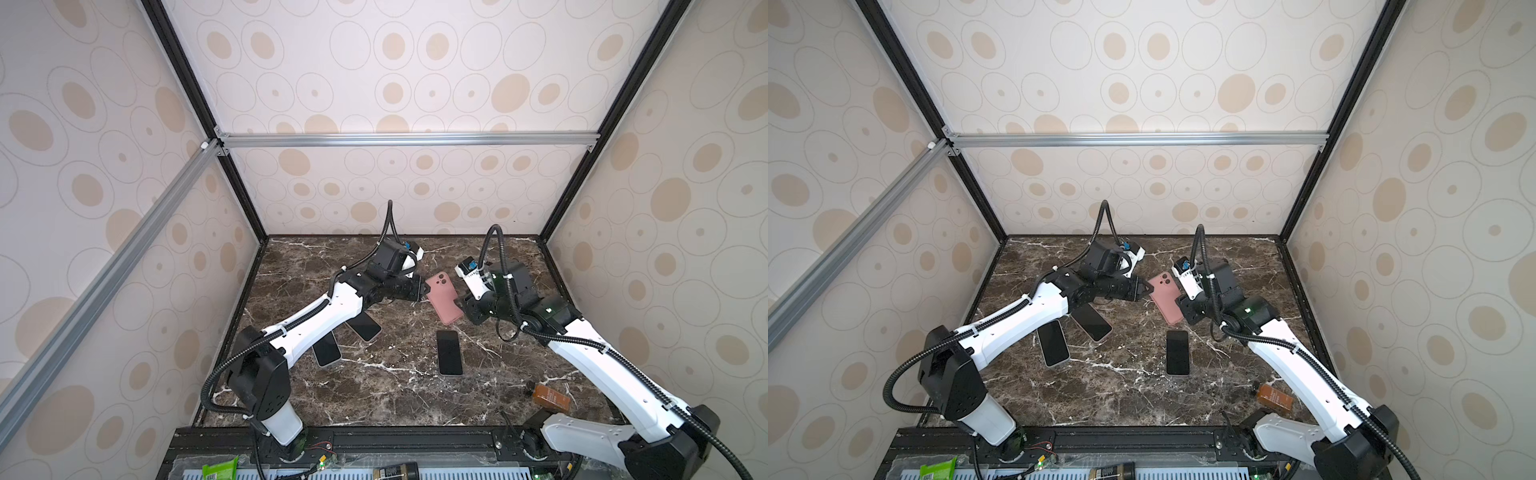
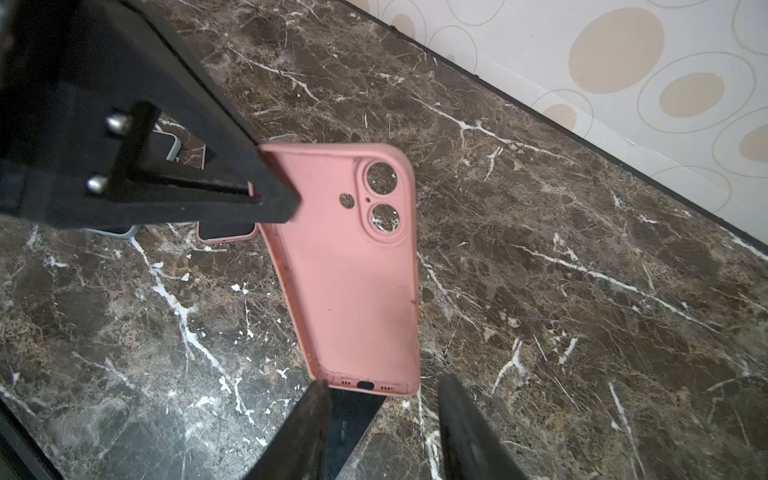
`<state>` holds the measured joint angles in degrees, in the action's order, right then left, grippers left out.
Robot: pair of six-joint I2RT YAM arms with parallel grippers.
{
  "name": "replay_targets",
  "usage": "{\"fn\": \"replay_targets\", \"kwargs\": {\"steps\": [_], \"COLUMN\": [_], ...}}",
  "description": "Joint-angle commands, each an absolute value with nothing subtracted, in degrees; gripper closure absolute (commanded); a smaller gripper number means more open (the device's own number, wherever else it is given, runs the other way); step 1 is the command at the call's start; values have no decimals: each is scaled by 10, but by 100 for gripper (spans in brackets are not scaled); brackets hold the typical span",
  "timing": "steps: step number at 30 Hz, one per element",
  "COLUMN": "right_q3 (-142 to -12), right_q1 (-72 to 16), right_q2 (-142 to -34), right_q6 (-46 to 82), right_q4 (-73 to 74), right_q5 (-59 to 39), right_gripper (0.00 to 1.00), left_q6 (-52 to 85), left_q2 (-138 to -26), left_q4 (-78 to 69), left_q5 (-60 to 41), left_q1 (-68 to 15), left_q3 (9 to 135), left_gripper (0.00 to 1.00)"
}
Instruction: Take the phone out of the phone case
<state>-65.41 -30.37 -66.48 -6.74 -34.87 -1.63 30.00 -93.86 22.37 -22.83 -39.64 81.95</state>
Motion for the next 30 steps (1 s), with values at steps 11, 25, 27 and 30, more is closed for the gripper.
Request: {"fn": "replay_targets", "kwargs": {"steps": [11, 25, 27, 30], "right_q3": [-700, -700, -692, -681], "right_q1": [-304, -301, -301, -300], "right_q2": [-719, -731, -729, -723], "right_q6": [-75, -69, -63, -53], "right_q4": [-386, -402, -394, -379], "right_q5": [-12, -40, -24, -5], "right_gripper": [66, 87, 87, 81], "left_q6": [257, 245, 245, 244], "left_q2": [-917, -914, -913, -912], "left_q4": [226, 219, 216, 218], "left_q5": [-266, -284, -287, -285], "left_q1": [-401, -407, -407, -407], "left_q3": [835, 822, 821, 820], "left_gripper": [100, 100, 100, 100]}}
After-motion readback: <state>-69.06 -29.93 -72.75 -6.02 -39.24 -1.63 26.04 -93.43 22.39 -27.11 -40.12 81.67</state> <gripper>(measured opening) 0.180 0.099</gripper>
